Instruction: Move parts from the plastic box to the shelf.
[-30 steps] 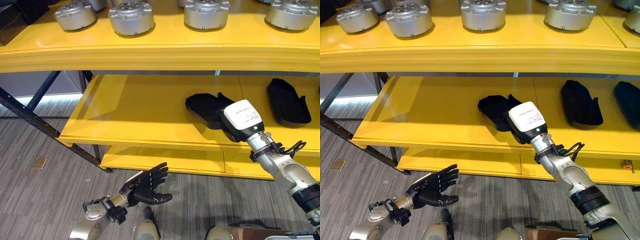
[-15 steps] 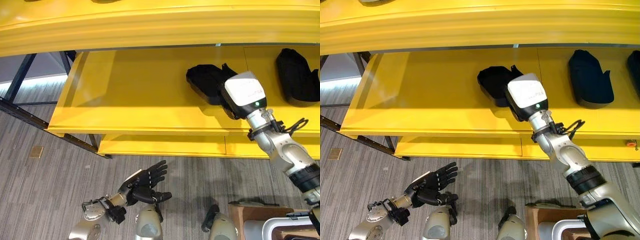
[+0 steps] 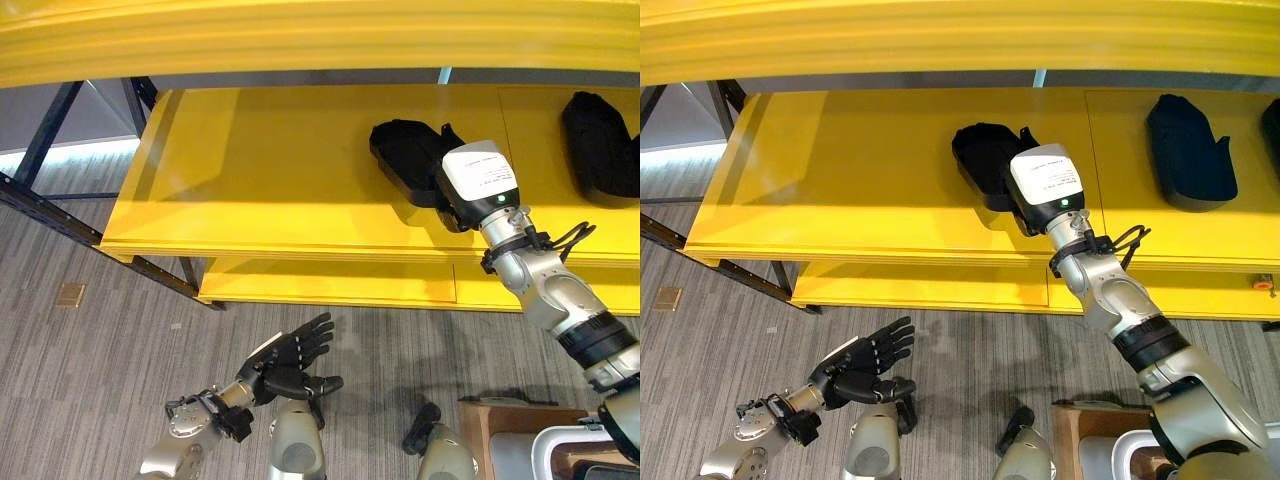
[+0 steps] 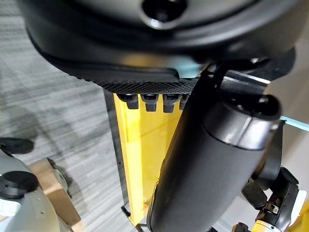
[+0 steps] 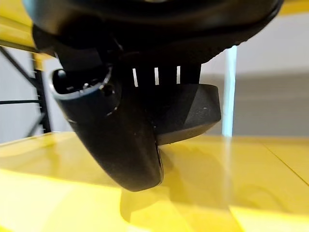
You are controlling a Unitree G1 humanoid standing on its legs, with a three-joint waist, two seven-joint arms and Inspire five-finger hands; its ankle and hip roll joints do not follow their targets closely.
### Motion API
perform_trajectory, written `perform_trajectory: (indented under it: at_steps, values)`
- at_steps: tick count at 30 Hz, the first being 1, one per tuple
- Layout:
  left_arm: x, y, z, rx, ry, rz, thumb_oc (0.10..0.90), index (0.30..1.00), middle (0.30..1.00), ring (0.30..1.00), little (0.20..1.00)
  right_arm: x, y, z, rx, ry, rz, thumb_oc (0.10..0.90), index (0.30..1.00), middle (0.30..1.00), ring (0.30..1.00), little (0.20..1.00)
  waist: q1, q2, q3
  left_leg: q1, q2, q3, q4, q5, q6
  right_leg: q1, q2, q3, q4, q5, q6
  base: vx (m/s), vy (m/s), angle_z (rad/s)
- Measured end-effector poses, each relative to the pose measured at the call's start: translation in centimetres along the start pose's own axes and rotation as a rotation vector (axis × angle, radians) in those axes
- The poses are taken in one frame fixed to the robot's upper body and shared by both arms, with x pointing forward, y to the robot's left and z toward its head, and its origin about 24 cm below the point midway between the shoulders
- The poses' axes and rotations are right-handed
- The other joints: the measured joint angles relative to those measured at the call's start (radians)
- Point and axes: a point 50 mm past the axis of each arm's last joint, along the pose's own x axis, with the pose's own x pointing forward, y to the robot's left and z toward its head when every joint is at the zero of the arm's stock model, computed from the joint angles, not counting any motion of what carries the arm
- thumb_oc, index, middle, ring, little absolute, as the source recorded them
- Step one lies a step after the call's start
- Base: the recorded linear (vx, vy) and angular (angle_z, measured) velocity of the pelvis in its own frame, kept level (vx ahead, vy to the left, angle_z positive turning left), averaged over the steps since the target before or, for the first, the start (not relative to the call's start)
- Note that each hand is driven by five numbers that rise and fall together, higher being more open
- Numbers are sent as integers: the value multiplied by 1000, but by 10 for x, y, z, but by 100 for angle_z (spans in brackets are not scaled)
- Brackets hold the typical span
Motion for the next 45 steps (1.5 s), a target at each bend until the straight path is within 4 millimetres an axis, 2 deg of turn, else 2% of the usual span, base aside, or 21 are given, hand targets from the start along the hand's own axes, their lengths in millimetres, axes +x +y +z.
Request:
perform_trajectory:
  at_steps: [5,7,8,9,11,12,17,29,34,38,45]
  values:
    - [7,-6,4,9,-3,-36,900,1000,1000,1000,1000,6,1,-3,-1,54,8,400,300,300,300,300,14,4,22,-17,-12,12,86,-75,13,-36,-50,-15,76,36,-28,16,0,-15]
    - [11,-5,10,32,-6,-43,900,1000,1000,1000,1000,10,-5,-1,2,47,-13,400,300,300,300,300,12,-6,44,-30,-9,15,116,-89,12,-40,-52,-7,58,30,-20,-306,-316,-10]
    - [12,-3,13,44,-12,-31,900,1000,1000,1000,1000,14,-9,2,6,41,-33,400,300,300,300,300,11,-15,54,-44,-1,24,118,-84,16,-60,-53,-2,47,35,-14,-295,-283,-11]
    - [14,-1,18,70,-16,-17,900,1000,1000,1000,1000,20,-18,6,11,31,-78,400,300,300,300,300,5,-20,59,-85,14,26,125,-78,17,-83,-40,-1,14,47,14,-219,-310,-20]
    - [22,3,30,98,-48,13,900,1000,1000,1000,1000,34,-42,9,36,29,-176,400,300,300,300,300,-15,-11,91,-143,25,29,111,-42,38,-119,-5,-3,-42,98,2,-49,-161,-15]
    - [24,4,33,102,-55,22,900,1000,1000,1000,1000,34,-44,9,45,39,-189,400,300,300,300,300,-18,-10,102,-145,19,30,105,-35,38,-120,1,0,-57,109,-2,16,-47,-6]
    - [28,2,40,77,-100,31,900,1000,1000,1000,1000,34,-39,-2,53,116,-173,400,300,300,300,300,-39,-10,102,-133,1,34,55,-9,38,-112,3,-7,-87,126,-5,27,-22,2]
    - [29,-2,43,65,-82,25,900,1000,1000,1000,1000,36,-40,-16,110,217,-145,400,300,300,300,300,-38,-8,103,-111,-34,41,34,-7,40,-110,-31,-3,-75,124,-2,4,3,2]
    - [29,-2,42,62,-69,28,900,1000,1000,1000,1000,39,-42,-21,100,245,-144,400,300,300,300,300,-35,-5,104,-124,-37,42,39,-10,38,-125,-35,2,-70,123,-3,0,0,0]
    - [29,-2,41,54,-48,30,900,1000,1000,1000,1000,43,-47,-27,92,279,-153,400,300,300,300,300,-32,9,106,-132,-37,40,41,-9,40,-133,-36,3,-65,124,-2,6,-9,0]
    - [32,-5,46,38,-57,32,900,1000,1000,1000,1000,46,-52,-30,138,312,-171,400,300,300,300,300,-26,10,106,-134,-39,38,39,-4,47,-136,-38,1,-56,122,0,9,-8,0]
